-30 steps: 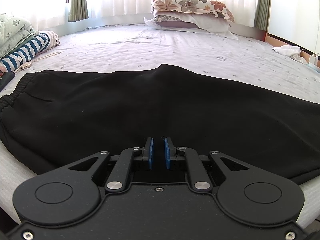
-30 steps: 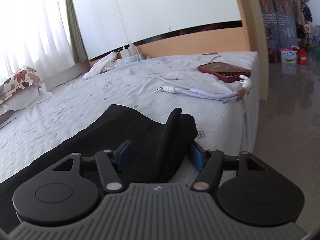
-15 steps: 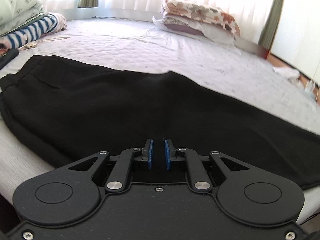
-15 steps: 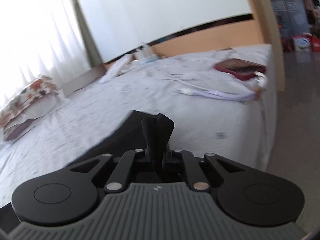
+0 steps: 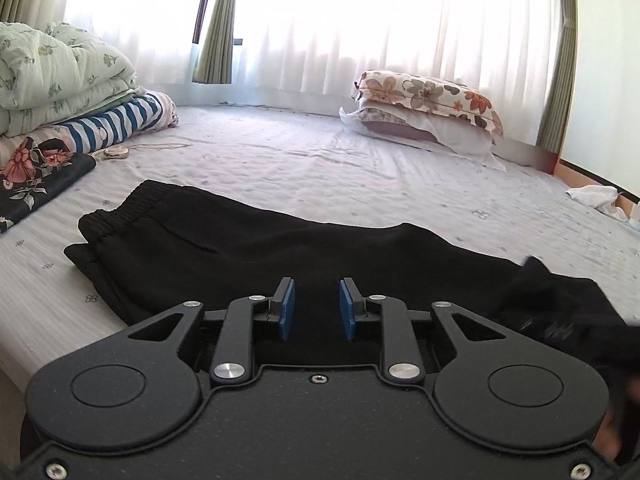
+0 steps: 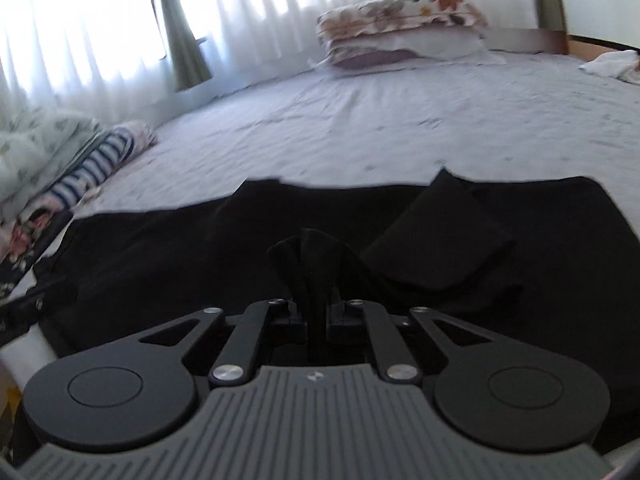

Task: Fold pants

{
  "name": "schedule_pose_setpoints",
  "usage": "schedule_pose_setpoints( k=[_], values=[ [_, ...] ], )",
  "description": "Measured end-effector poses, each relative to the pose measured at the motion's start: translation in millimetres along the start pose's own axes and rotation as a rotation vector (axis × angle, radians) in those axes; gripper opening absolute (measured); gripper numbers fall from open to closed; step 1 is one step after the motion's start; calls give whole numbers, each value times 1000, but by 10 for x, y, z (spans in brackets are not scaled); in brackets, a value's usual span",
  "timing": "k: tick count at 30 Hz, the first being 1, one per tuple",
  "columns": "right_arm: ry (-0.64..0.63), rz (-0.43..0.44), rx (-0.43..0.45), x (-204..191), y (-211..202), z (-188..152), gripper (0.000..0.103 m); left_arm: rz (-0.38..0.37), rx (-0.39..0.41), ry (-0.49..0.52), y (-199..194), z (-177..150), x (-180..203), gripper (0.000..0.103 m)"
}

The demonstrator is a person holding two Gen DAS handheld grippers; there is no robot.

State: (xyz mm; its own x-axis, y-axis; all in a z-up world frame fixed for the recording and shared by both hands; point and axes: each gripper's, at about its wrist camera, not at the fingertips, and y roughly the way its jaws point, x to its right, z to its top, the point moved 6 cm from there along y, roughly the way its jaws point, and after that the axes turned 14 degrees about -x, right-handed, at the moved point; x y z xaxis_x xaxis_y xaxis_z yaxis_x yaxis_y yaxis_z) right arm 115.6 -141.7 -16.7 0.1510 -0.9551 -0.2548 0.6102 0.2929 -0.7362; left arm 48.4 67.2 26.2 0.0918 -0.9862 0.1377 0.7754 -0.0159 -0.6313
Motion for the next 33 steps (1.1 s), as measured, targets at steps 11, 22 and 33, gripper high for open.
schedule_pose_setpoints(
  k=[11,22,33],
  values=[
    [-167,21,71,-281,-440,-316,80,-127,-18,-5,53,7,63,34],
    [-17,-156,225,468,-1050,-537,92,-250,-65,176,86,-41,811,52],
    [82,-392,327,1167,-1078,-621,94,-188,-258,255,788,-286,1255,65]
  ],
)
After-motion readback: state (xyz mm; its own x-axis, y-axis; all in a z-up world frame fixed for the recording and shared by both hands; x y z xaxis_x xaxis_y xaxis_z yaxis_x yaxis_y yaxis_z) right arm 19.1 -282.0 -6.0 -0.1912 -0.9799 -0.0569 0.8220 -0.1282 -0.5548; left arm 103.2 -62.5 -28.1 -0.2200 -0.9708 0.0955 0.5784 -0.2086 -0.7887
